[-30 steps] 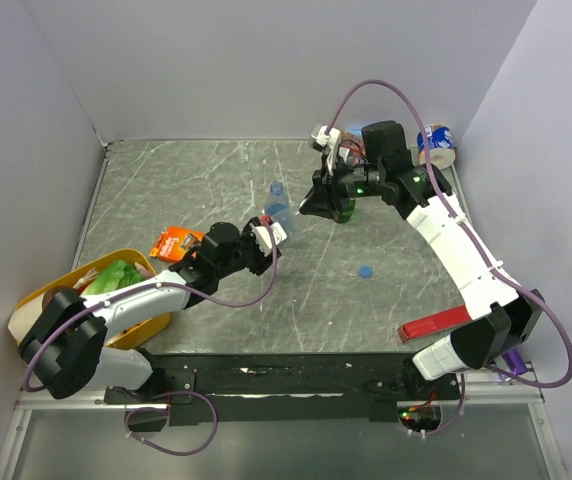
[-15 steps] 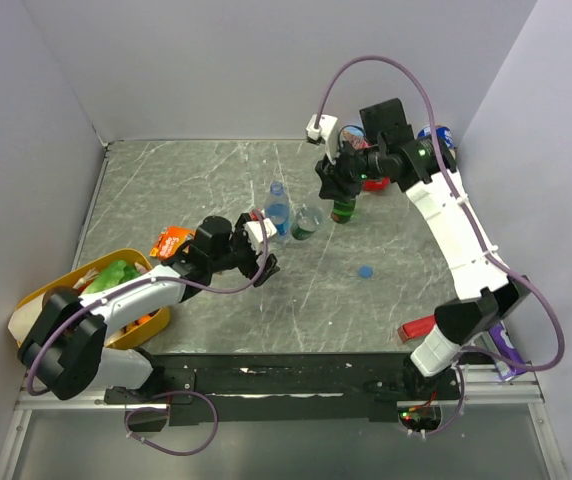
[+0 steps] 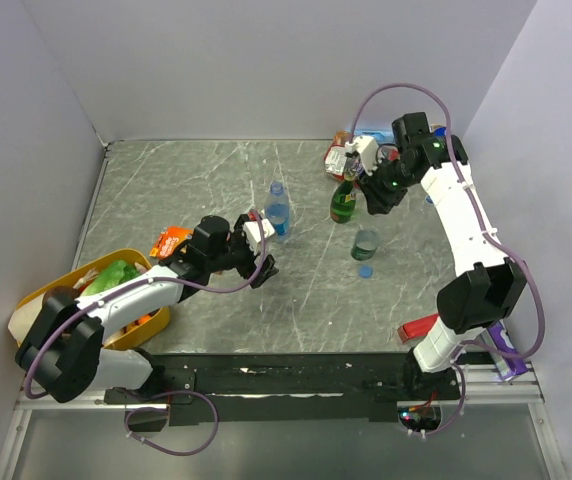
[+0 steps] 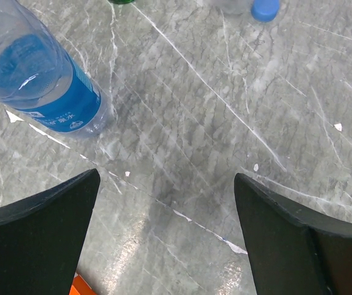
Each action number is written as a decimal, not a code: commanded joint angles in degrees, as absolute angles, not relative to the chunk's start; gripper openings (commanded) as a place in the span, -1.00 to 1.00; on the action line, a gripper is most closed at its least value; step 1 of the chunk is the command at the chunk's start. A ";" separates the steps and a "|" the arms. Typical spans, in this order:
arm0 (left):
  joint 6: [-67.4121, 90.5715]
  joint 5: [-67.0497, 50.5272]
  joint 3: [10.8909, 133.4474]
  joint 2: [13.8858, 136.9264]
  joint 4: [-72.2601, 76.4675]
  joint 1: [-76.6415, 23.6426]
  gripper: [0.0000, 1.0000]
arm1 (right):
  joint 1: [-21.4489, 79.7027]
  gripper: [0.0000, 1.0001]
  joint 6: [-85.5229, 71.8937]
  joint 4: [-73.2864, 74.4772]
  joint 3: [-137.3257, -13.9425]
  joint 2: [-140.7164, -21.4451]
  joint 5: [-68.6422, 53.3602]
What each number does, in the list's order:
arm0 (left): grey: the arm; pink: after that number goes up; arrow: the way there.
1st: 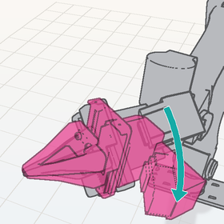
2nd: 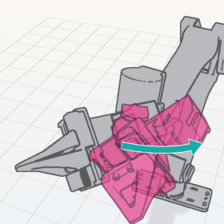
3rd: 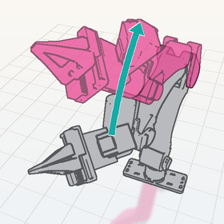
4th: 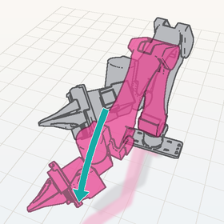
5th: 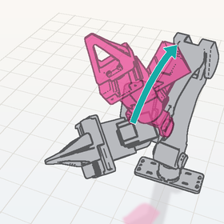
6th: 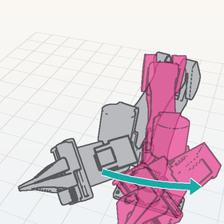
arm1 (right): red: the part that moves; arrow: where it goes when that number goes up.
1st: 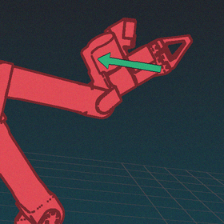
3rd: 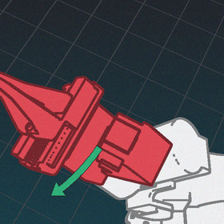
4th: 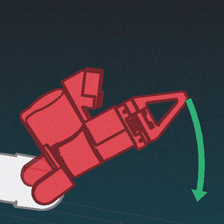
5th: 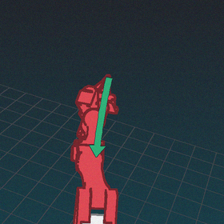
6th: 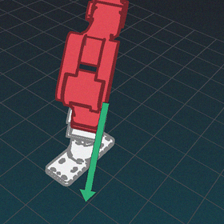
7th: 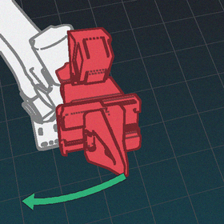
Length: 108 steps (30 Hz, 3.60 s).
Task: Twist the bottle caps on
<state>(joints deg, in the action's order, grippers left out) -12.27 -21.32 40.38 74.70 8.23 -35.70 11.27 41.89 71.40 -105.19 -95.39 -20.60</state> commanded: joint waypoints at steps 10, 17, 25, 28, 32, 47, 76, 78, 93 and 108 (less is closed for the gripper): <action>-11.60 -23.64 41.48 73.12 6.50 -35.33 0.92 | 7.21 -1.00 42.54 63.11 -106.53 -98.61 -15.65; -11.78 -24.52 42.01 74.00 6.50 -35.07 0.92 | 6.68 -0.81 41.14 61.17 -105.91 -99.67 -14.33; -11.78 -24.87 41.92 74.53 6.77 -34.72 0.92 | 6.59 -0.36 39.73 61.35 -105.82 -100.20 -13.80; -11.60 -24.87 41.75 74.71 6.94 -34.80 0.92 | 6.68 -0.26 39.29 61.35 -106.08 -100.37 -13.88; -11.42 -25.05 41.66 74.71 7.03 -34.80 0.93 | 6.68 -0.14 38.67 61.35 -106.78 -100.63 -14.15; -11.60 -25.66 41.57 75.23 7.21 -34.54 0.92 | 6.50 0.07 37.44 61.08 -108.28 -102.30 -14.06; 2.54 -14.24 42.71 62.41 1.15 -28.13 0.93 | 26.97 0.64 31.66 55.74 -122.80 -104.85 -23.55; 3.86 -13.89 42.45 60.74 0.18 -26.37 0.93 | 29.17 0.71 29.72 53.10 -122.96 -106.43 -24.26; 2.73 -15.03 39.73 57.74 1.23 -21.18 0.92 | 33.31 0.75 24.70 49.75 -126.22 -116.80 -19.43; 1.50 -18.10 39.29 58.88 2.64 -20.65 0.92 | 33.40 -0.31 26.63 51.15 -126.56 -118.48 -22.32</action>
